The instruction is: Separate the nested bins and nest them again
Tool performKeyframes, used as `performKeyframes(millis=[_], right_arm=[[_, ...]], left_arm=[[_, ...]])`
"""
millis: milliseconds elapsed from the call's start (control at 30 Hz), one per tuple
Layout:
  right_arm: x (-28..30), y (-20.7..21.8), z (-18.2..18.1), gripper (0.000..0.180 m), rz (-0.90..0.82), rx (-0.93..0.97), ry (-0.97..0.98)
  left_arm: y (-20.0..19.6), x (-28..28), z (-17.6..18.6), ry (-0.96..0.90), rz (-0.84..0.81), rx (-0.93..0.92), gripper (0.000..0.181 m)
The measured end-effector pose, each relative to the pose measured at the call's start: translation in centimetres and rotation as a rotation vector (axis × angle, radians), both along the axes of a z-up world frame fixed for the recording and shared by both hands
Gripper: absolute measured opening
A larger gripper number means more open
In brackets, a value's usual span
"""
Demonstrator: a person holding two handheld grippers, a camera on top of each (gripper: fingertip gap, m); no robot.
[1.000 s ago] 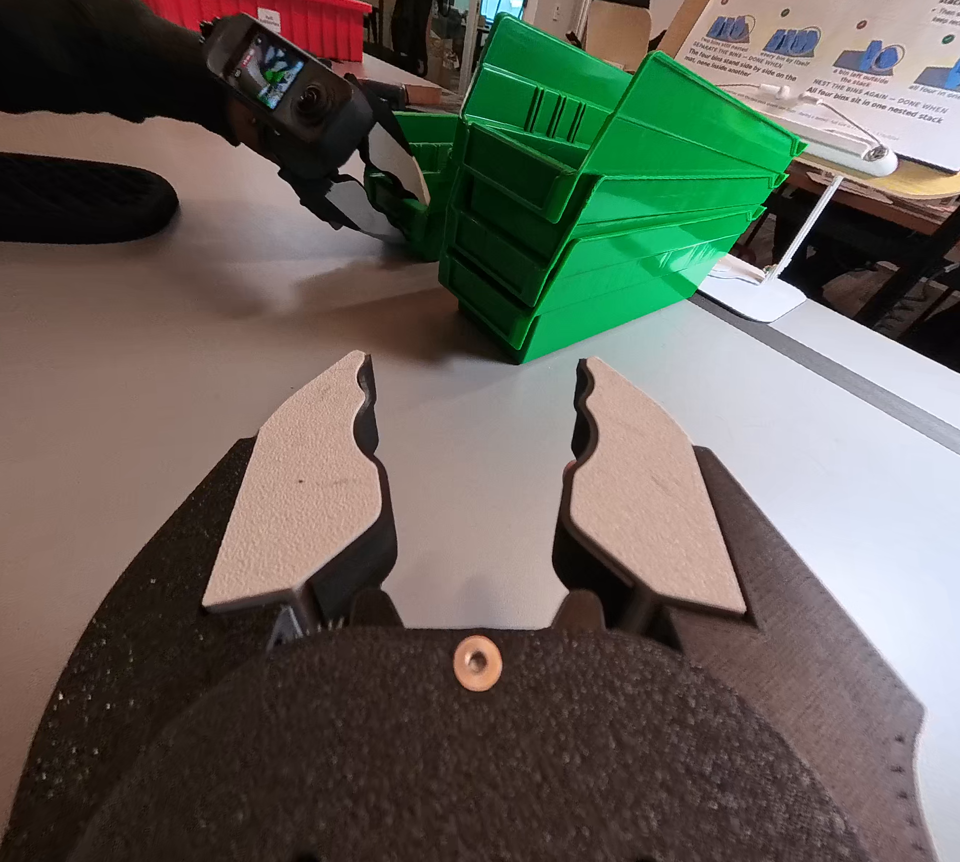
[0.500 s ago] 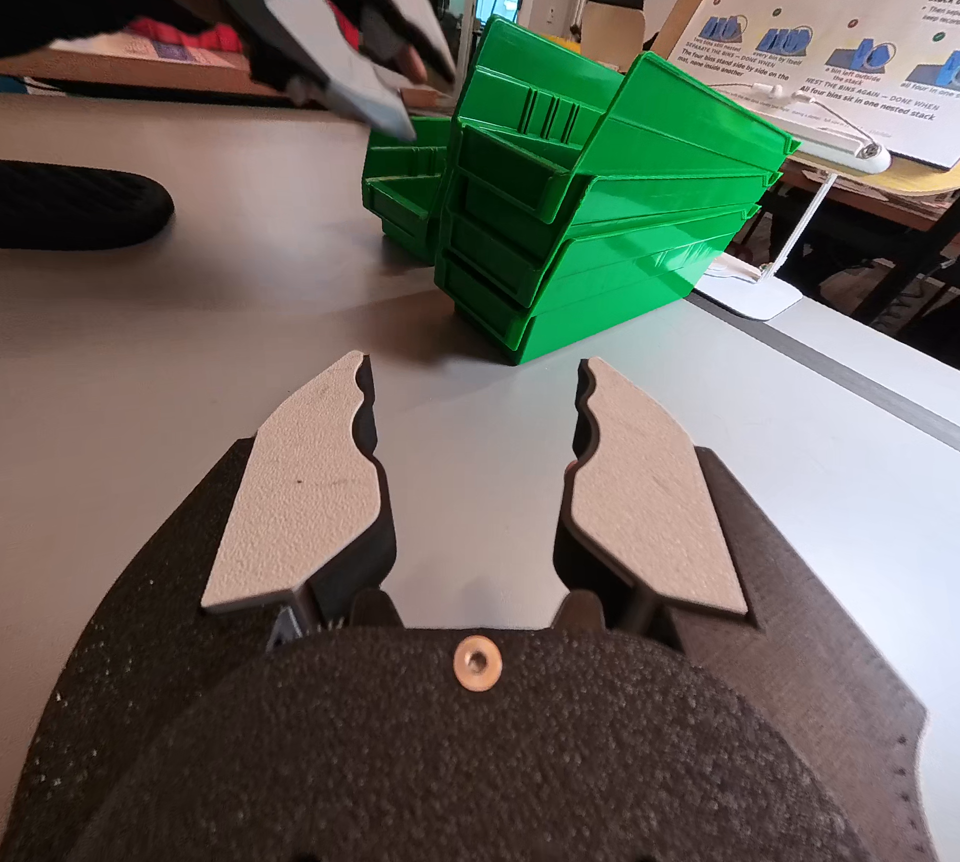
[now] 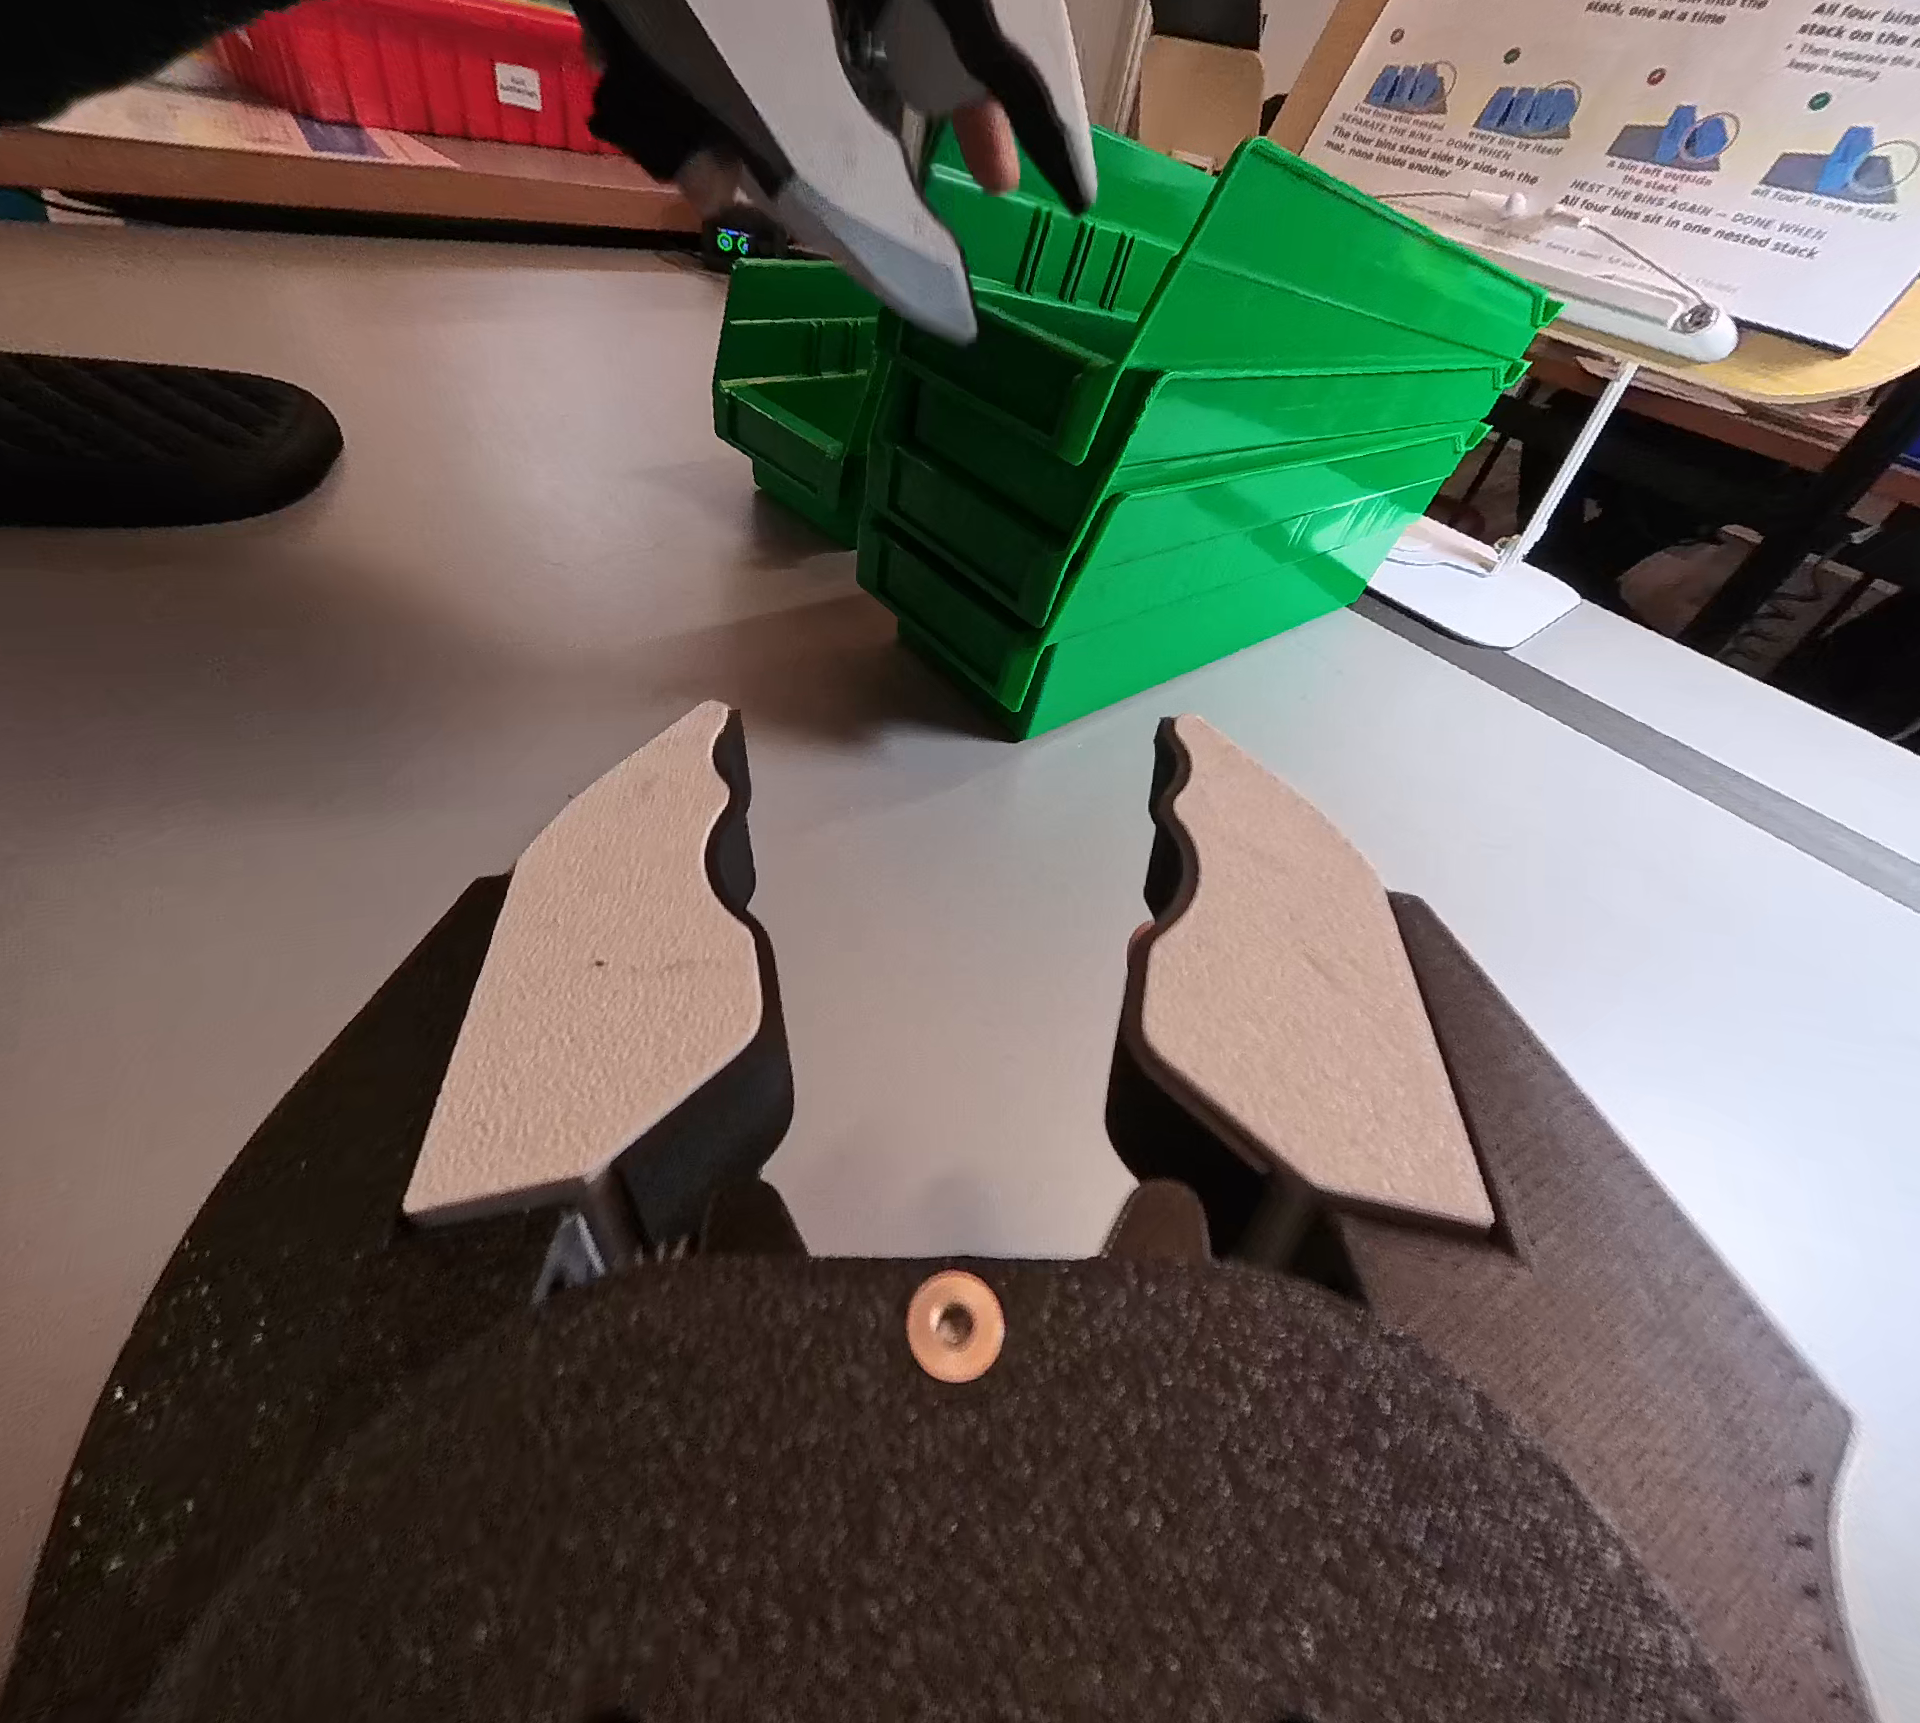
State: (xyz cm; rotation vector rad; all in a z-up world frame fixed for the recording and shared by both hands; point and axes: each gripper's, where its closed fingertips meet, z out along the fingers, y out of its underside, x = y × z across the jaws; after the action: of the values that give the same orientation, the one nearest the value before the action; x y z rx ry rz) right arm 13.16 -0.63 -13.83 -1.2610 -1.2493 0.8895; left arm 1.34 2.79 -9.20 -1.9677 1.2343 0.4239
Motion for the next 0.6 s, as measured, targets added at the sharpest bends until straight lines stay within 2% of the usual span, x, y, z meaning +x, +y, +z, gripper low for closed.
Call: performKeyframes(millis=[267,600], right_arm=[[-0.1,-0.1,-0.1,0.074,0.004,0.002,-0.009],[-0.1,-0.1,-0.2,0.072,0.002,0.001,-0.010]], left_arm=[[1.0,-0.5,-3.8,0.146,0.067,-0.150,0.040],[2.0,-0.8,-4.7,0.225,0.073,-0.125,0.030]])
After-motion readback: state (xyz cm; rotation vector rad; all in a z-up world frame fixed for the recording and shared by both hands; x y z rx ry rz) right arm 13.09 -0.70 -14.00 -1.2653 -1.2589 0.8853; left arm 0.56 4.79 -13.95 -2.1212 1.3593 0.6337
